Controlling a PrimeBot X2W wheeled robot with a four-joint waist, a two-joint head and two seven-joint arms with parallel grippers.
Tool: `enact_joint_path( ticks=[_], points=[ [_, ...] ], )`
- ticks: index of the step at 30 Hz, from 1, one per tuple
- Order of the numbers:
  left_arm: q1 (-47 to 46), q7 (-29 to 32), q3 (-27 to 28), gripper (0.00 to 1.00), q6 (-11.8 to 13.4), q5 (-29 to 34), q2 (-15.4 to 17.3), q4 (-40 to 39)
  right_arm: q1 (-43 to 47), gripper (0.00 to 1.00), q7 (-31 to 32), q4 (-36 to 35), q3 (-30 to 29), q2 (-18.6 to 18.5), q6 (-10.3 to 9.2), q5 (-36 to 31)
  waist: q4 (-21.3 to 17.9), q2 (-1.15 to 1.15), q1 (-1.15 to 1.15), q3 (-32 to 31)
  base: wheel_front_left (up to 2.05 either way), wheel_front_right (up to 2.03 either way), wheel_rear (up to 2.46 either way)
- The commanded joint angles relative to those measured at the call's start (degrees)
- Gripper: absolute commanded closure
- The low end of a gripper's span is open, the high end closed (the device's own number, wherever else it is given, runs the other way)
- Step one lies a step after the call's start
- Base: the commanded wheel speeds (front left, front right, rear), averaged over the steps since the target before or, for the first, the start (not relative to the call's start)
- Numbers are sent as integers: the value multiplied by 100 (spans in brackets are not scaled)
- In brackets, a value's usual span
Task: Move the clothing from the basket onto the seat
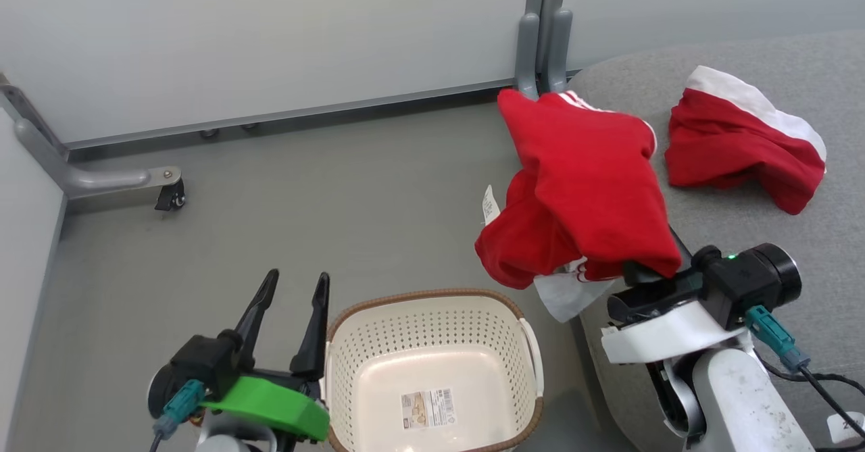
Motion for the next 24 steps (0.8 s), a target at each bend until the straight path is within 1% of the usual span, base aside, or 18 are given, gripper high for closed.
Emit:
enact_joint_path(
  ticks=[1, 3, 6, 7, 9, 15, 18, 21, 24],
  points=[
    [162, 1, 161, 0, -14, 30, -12, 33, 95, 100, -19, -38, -91, 25, -6, 24, 65, 0, 0, -20, 0, 0, 0],
    [295, 1, 326, 0, -14, 123, -37, 60, 176, 100, -19, -49, -223, 45, -6, 33, 106, 0, 0, -33, 0, 0, 0],
    [499, 1, 777, 0, 9, 95, -132, 109, 283, 100, -19, -83, -420, 69, -6, 54, 176, 0, 0, -47, 0, 0, 0],
    [594, 1, 981, 0, 14, 260, -191, 112, 334, 100, -19, -99, -503, 77, -6, 50, 200, 0, 0, -50, 0, 0, 0],
    [716, 1, 1168, 0, 11, 342, -244, 139, 379, 100, -19, -100, -555, 82, -6, 28, 221, 0, 0, -47, 0, 0, 0],
    [863, 1, 1393, 0, -3, 600, -294, 159, 426, 100, -19, -99, -685, 96, -6, 3, 259, 0, 0, -41, 0, 0, 0],
    [908, 1, 1501, 0, -7, 593, -309, 162, 444, 100, -19, -88, -718, 103, -6, 8, 268, 0, 0, -49, 0, 0, 0],
    [922, 1, 1512, 0, -9, 449, -308, 163, 447, 100, -19, -70, -745, 107, -6, 19, 275, 0, 0, -62, 0, 0, 0],
    [918, 1, 1505, 0, -10, 444, -310, 119, 447, 100, -19, -67, -749, 110, -6, 23, 282, 0, 0, -69, 0, 0, 0]
  ],
)
